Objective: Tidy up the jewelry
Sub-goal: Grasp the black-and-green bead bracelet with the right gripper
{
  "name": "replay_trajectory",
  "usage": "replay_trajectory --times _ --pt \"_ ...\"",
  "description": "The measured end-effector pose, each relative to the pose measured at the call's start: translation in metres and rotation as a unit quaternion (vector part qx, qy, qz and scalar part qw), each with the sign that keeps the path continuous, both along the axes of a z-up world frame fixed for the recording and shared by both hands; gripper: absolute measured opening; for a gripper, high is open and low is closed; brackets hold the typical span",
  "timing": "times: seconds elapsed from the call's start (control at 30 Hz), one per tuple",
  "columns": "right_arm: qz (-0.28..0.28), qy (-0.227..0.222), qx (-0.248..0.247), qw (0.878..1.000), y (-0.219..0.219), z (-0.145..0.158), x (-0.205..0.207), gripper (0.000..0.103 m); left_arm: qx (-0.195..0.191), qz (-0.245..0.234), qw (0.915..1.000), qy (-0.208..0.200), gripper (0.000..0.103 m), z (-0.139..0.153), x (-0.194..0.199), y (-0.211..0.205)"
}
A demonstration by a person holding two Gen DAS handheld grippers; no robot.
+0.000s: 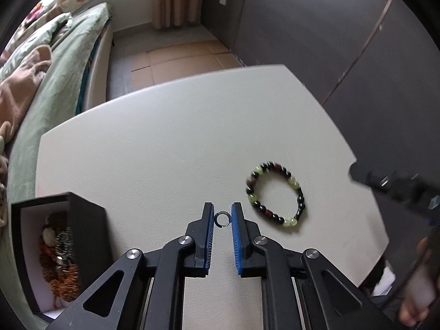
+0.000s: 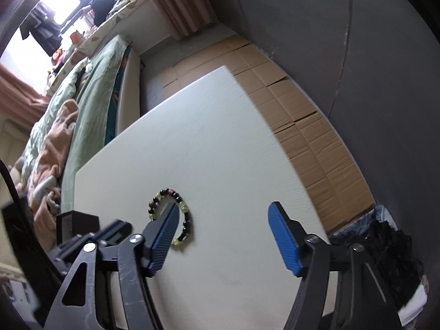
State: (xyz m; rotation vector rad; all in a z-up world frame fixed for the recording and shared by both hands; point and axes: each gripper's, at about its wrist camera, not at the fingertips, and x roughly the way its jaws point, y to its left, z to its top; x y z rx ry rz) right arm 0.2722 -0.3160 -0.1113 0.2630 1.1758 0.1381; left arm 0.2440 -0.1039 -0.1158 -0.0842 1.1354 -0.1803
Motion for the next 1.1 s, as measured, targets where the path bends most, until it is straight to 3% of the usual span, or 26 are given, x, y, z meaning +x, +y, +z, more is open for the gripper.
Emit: replay_trajectory --times 0.23,0.47,0.7,0.83,0.9,0.93,1.1 --pt "0.041 0.008 -0.014 0.999 0.026 -0.014 0.007 0.049 -0.026 0.025 0.9992 -0.019 0.013 0.018 0.001 0.025" --pt "0.087 -0.018 -0.026 0.996 0.054 -0.020 0.015 0.044 -0.040 0.035 0.9978 -0.039 0.013 0.035 -0.003 0.045" --pt "0.101 -0.005 -0.057 0.993 0.073 -0.034 0.027 0.041 -0.048 0.042 0.9960 -0.063 0.013 0.057 -0.016 0.062" --pt "0.112 -0.012 -0.098 0.989 0.084 -0.033 0.025 0.033 -0.058 0.055 0.9945 -0.067 0.013 0.064 -0.019 0.079" --pt "0.120 -0.005 -0.114 0.986 0.087 -0.034 0.023 0.017 -0.062 0.061 0.9937 -0.071 0.013 0.067 -0.021 0.086" --pt "0.122 0.000 -0.108 0.987 0.085 -0.033 0.023 0.010 -0.064 0.065 0.9932 -0.072 0.013 0.068 -0.022 0.090" --pt "0.111 0.016 -0.066 0.992 0.073 -0.027 0.014 0.009 -0.072 0.080 0.9914 -0.075 0.013 0.074 -0.028 0.110"
